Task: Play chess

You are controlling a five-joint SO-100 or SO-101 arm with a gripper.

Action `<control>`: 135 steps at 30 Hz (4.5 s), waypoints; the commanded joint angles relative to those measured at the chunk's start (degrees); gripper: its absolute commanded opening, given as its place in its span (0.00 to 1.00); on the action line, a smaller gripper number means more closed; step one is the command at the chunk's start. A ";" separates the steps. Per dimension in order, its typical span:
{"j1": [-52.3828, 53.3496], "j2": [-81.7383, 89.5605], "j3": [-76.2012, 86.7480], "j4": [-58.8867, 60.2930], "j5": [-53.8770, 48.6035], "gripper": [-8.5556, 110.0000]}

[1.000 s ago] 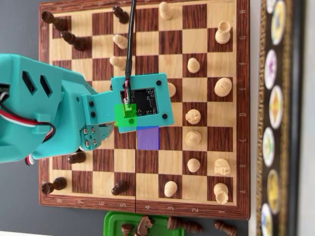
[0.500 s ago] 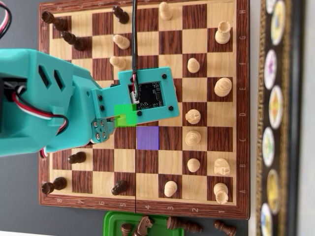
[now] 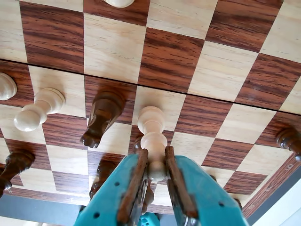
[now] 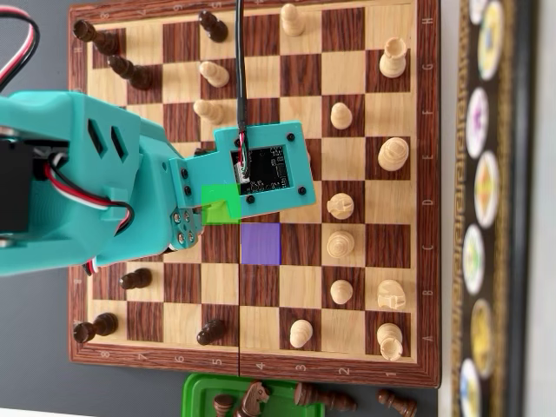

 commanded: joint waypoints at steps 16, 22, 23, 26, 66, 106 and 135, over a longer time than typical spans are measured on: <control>-0.18 0.26 -0.35 -2.11 -0.18 0.10; 0.00 0.26 -0.18 -1.49 -0.18 0.10; 0.00 0.26 -0.18 -0.88 -0.18 0.10; 0.09 0.26 -0.18 -0.62 -0.18 0.10; 0.44 0.18 -0.09 -1.05 -3.87 0.13; 2.02 3.52 -4.75 -0.44 -3.87 0.18; 6.06 51.15 13.18 -0.97 5.62 0.18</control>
